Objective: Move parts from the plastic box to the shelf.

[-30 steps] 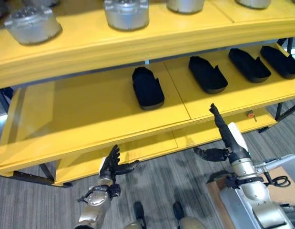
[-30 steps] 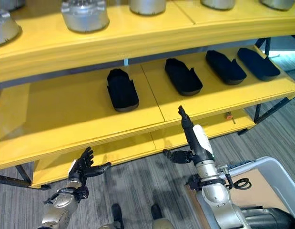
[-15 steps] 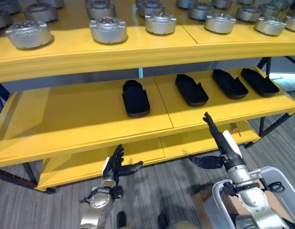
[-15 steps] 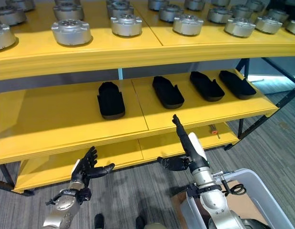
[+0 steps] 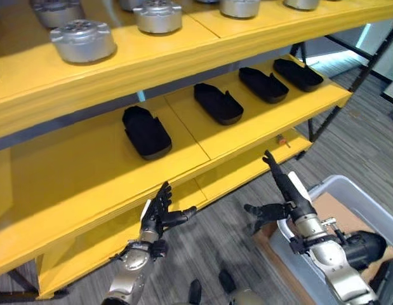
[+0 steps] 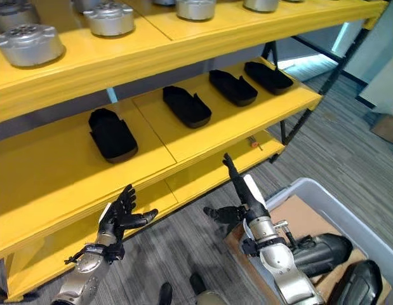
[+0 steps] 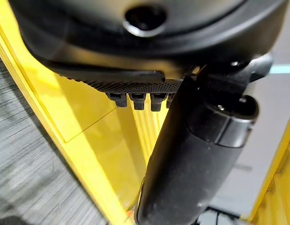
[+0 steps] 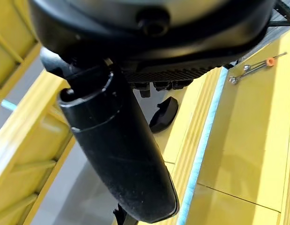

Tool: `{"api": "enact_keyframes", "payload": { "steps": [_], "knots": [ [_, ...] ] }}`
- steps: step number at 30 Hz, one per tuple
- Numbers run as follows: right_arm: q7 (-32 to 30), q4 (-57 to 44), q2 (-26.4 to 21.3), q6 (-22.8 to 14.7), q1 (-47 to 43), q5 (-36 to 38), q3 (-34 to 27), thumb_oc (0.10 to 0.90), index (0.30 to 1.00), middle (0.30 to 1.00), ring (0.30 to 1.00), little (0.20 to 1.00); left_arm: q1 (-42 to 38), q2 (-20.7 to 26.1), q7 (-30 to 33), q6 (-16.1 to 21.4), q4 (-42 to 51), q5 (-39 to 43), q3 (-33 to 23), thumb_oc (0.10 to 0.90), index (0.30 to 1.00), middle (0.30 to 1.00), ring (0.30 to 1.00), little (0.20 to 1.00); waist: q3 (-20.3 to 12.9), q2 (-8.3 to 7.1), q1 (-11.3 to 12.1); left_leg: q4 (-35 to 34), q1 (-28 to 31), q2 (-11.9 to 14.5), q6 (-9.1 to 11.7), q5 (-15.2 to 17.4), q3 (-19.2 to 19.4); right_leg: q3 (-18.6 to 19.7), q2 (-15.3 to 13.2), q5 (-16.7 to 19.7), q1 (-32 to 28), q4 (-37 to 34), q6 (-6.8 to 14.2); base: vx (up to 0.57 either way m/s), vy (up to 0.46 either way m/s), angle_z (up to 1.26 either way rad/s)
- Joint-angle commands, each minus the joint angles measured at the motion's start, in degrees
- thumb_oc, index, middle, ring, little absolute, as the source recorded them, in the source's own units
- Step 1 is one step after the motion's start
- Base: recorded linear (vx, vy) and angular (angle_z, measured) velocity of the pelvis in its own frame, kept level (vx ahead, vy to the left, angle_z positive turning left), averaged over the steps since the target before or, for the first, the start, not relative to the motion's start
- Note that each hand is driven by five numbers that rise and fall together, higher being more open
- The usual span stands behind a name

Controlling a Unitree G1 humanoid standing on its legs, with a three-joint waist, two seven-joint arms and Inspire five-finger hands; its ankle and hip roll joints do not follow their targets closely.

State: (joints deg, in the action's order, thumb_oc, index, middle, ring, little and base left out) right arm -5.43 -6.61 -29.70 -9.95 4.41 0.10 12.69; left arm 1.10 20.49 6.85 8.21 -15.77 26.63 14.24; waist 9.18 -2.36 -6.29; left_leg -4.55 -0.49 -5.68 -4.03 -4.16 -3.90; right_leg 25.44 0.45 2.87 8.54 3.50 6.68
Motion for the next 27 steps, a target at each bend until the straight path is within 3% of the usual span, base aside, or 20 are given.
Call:
{"api": "enact_keyframes", "payload": {
  "steps": [1, 3, 4, 5, 7, 8, 10, 12, 15, 18, 25, 27],
  "knots": [
    [-1.5, -5.0, -0.6, -4.2, -4.7, -0.9, -1.5, 0.900, 1.000, 1.000, 1.000, 1.000, -4.2, 2.0, -1.0, 6.5, 4.8, -0.6, 0.0, 0.900, 1.000, 1.000, 1.000, 1.000, -3.2, -1.58, 0.3, 0.8, -0.7, 4.0, 2.1, 2.4, 2.9, 0.7, 0.1, 4.4, -0.7, -1.9, 3.0, 0.01, 0.178, -0.52],
    [-1.5, -5.4, -0.7, -4.1, -4.6, -2.2, -1.2, 0.900, 1.000, 1.000, 1.000, 1.000, -5.0, 2.0, -0.6, 6.5, 4.6, -0.9, 0.5, 0.900, 1.000, 1.000, 1.000, 1.000, -2.4, -1.56, -0.4, 0.9, 0.1, 3.9, 1.4, 3.3, 4.7, 1.3, 0.7, 4.6, 0.9, 0.1, 3.8, -0.02, 0.107, -0.75],
    [-1.7, -5.6, -0.7, -4.0, -5.3, -3.0, -0.7, 0.900, 1.000, 1.000, 1.000, 1.000, -5.5, 2.0, -0.2, 6.6, 4.6, -1.1, 0.7, 0.900, 1.000, 1.000, 1.000, 1.000, -1.6, -1.48, 0.0, 1.3, 0.3, 4.2, 1.1, 3.9, 6.3, -1.4, 0.5, 4.7, 2.8, 2.2, 4.3, -0.07, 0.094, -1.50],
    [-1.9, -5.7, -0.6, -3.8, -6.0, -3.3, -0.4, 0.900, 1.000, 1.000, 1.000, 1.000, -6.0, 2.2, 0.2, 6.6, 4.6, -1.1, 0.6, 0.900, 1.000, 1.000, 1.000, 1.000, -0.7, -1.34, 0.8, 1.9, 0.2, 4.5, 1.1, 4.4, 8.1, -7.3, -1.2, 4.5, 4.6, 3.8, 4.2, -0.10, 0.077, -1.42],
    [-2.5, -4.7, -0.2, -3.6, -8.5, -4.5, 1.1, 0.900, 1.000, 1.000, 1.000, 1.000, -5.8, 2.4, 1.0, 6.7, 5.6, -1.1, -0.6, 0.900, 1.000, 1.000, 1.000, 1.000, 0.8, 0.03, 2.3, 3.7, 1.1, 6.4, 1.2, 5.8, 13.1, -27.9, -10.2, 2.2, 3.5, 5.6, 0.9, -0.11, 0.052, -1.69],
    [-2.4, -3.8, 0.1, -3.4, -10.1, -4.9, 1.9, 0.900, 1.000, 1.000, 1.000, 1.000, -4.5, 2.3, 1.3, 6.6, 6.0, -0.7, -1.8, 0.900, 1.000, 1.000, 1.000, 1.000, 1.2, 0.34, 2.8, 3.7, 2.3, 7.9, 1.5, 6.4, 16.6, -30.7, -14.4, 4.1, 3.4, 5.5, 1.5, -0.08, -0.035, -1.45],
    [-2.1, -3.4, 0.4, -3.0, -10.8, -5.1, 2.1, 0.900, 1.000, 1.000, 1.000, 1.000, -3.4, 2.3, 1.2, 6.6, 6.5, -0.4, -2.9, 0.900, 1.000, 1.000, 1.000, 1.000, 1.1, -0.15, 2.9, 3.5, 2.7, 8.1, 1.8, 6.6, 17.5, -29.8, -16.6, 7.7, 3.5, 4.3, 2.7, 0.00, -0.083, -1.43],
    [-2.1, -3.4, 0.3, -2.9, -10.9, -5.4, 2.0, 0.900, 1.000, 1.000, 1.000, 1.000, -3.0, 2.4, 1.2, 6.6, 6.9, -0.4, -3.4, 0.900, 1.000, 1.000, 1.000, 1.000, 1.1, -0.61, 3.1, 3.7, 2.9, 8.0, 1.9, 6.8, 18.1, -29.7, -17.3, 9.1, 3.3, 3.7, 3.3, 0.03, -0.081, -1.16],
    [-1.6, -3.7, -0.1, -2.7, -9.6, -6.1, 1.1, 0.900, 1.000, 1.000, 1.000, 1.000, -1.6, 2.3, 0.3, 6.3, 7.0, -1.0, -4.7, 0.900, 1.000, 1.000, 1.000, 1.000, -1.1, -2.04, 2.9, 2.7, 4.0, 7.5, 2.8, 7.3, 19.5, -30.8, -16.9, 9.2, 0.3, -2.3, 4.3, 0.12, -0.138, -0.08],
    [-1.5, -4.2, -1.0, -3.0, -8.1, -6.2, -0.6, 0.900, 1.000, 1.000, 1.000, 1.000, -0.3, 2.1, -0.2, 6.1, 7.2, -1.1, -5.9, 0.900, 1.000, 1.000, 1.000, 1.000, -2.8, -2.24, 2.6, 2.6, 4.8, 9.8, 4.3, 6.8, 20.1, -31.2, -14.9, 8.3, -1.0, -3.9, 4.2, 0.12, -0.245, -0.07],
    [-2.3, -6.1, -2.6, -3.8, -1.9, -4.9, -6.3, 0.900, 1.000, 1.000, 1.000, 1.000, -0.7, 1.5, -1.7, 5.6, 6.4, -0.5, -4.2, 0.900, 1.000, 1.000, 1.000, 1.000, -3.7, -0.41, 0.4, 0.5, 6.3, 16.4, 8.5, 2.8, 20.7, -32.3, -10.3, 4.0, -2.6, -3.4, 2.0, 0.07, -0.239, -0.09],
    [-3.2, -6.4, -3.1, -4.5, 0.0, -4.8, -7.8, 0.900, 1.000, 1.000, 1.000, 1.000, -1.2, 1.1, -2.1, 5.3, 6.0, -0.3, -3.2, 0.900, 1.000, 1.000, 1.000, 1.000, -3.9, 0.58, -0.3, 0.3, 6.1, 19.2, 10.3, -0.6, 21.2, -32.9, -8.1, 2.2, -2.8, -2.7, 0.9, 0.06, -0.258, 0.10]
  ]
}}
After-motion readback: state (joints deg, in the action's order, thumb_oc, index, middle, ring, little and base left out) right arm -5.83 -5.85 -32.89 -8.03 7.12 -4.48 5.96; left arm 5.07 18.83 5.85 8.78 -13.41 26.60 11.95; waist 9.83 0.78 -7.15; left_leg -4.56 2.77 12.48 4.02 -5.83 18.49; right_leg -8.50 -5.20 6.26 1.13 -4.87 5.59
